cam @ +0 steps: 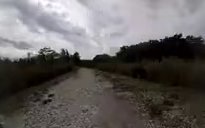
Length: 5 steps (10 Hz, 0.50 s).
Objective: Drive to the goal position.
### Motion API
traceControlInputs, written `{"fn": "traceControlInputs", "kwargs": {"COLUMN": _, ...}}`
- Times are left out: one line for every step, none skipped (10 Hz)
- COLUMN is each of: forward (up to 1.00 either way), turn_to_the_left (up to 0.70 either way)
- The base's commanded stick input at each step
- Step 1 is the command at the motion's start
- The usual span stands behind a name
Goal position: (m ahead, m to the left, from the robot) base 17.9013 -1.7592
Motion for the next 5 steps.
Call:
{"fn": "traceControlInputs", "kwargs": {"forward": 0.85, "turn_to_the_left": 0.0}}
{"fn": "traceControlInputs", "kwargs": {"forward": 0.85, "turn_to_the_left": 0.0}}
{"fn": "traceControlInputs", "kwargs": {"forward": 0.85, "turn_to_the_left": 0.0}}
{"fn": "traceControlInputs", "kwargs": {"forward": 0.85, "turn_to_the_left": 0.0}}
{"fn": "traceControlInputs", "kwargs": {"forward": 0.85, "turn_to_the_left": 0.0}}
